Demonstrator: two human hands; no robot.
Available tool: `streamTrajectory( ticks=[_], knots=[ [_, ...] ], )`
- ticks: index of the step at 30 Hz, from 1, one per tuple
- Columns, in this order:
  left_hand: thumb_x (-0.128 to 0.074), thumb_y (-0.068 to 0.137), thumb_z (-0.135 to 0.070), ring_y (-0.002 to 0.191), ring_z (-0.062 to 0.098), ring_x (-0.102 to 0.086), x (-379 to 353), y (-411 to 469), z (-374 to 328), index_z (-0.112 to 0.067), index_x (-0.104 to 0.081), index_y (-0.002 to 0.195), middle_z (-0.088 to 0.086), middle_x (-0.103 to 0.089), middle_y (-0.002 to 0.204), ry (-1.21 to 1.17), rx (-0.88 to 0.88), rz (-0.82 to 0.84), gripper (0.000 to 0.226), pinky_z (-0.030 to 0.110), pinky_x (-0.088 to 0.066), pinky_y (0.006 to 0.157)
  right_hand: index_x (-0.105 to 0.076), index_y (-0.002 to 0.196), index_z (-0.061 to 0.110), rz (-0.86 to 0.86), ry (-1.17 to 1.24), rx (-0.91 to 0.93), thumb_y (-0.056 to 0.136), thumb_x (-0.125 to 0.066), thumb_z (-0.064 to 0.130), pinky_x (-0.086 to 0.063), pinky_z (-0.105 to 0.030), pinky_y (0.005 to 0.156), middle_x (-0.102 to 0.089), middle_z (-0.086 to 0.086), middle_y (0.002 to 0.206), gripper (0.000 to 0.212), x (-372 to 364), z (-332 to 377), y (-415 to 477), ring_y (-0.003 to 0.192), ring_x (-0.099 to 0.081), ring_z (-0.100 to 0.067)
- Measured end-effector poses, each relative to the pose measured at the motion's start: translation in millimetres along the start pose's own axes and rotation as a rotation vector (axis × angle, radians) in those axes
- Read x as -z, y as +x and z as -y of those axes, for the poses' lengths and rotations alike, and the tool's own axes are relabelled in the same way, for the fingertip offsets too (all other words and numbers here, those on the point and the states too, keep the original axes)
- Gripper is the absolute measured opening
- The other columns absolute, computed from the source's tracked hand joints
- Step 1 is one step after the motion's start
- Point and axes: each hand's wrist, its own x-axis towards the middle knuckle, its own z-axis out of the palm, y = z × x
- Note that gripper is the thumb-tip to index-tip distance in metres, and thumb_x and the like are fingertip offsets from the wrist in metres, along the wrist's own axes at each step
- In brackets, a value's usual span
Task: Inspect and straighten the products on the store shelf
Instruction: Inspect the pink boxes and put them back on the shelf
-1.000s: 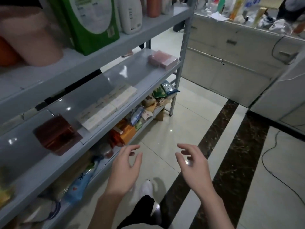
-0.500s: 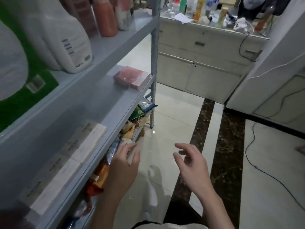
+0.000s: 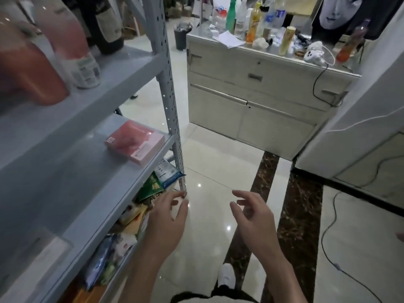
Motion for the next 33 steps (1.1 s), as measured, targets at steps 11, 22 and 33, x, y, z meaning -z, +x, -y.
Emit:
streamTrajectory(
  ticks=[11,22,33],
  knots=[
    [-0.060,0.101,-0.029,0.101,-0.005,-0.058,-11,114,-13,-0.030,-0.063,0.120,-0.018,-0.057,0.115,-0.038,0.178,-0.257,0.020,0.002,-0.043,0.072,-0.068,0.113,0.039,0.298,0.023,0.121,0.096,-0.071,0.022,-0.047,-0.009,0.076,-0.063,0.021,0.117,0.025,-46,19,177,0.105,-0.061,0.006],
    [-0.060,0.100,-0.030,0.108,0.006,-0.061,32,164,13,-0.028,-0.065,0.120,-0.013,-0.058,0.119,-0.080,0.330,-0.602,0.020,0.032,-0.051,0.093,-0.071,0.115,0.031,0.574,0.032,0.339,0.095,-0.071,0.015,-0.046,-0.008,0.080,-0.066,0.014,0.115,0.025,-140,65,268,0.102,-0.063,0.005],
    [-0.059,0.101,-0.029,0.109,0.007,-0.059,8,172,4,-0.027,-0.064,0.124,-0.011,-0.056,0.122,-0.085,0.487,-0.813,0.023,0.024,-0.047,0.089,-0.071,0.119,0.030,0.851,-0.033,0.418,0.096,-0.070,0.018,-0.046,-0.009,0.079,-0.064,0.007,0.116,0.026,-166,62,322,0.099,-0.065,-0.003]
  ],
)
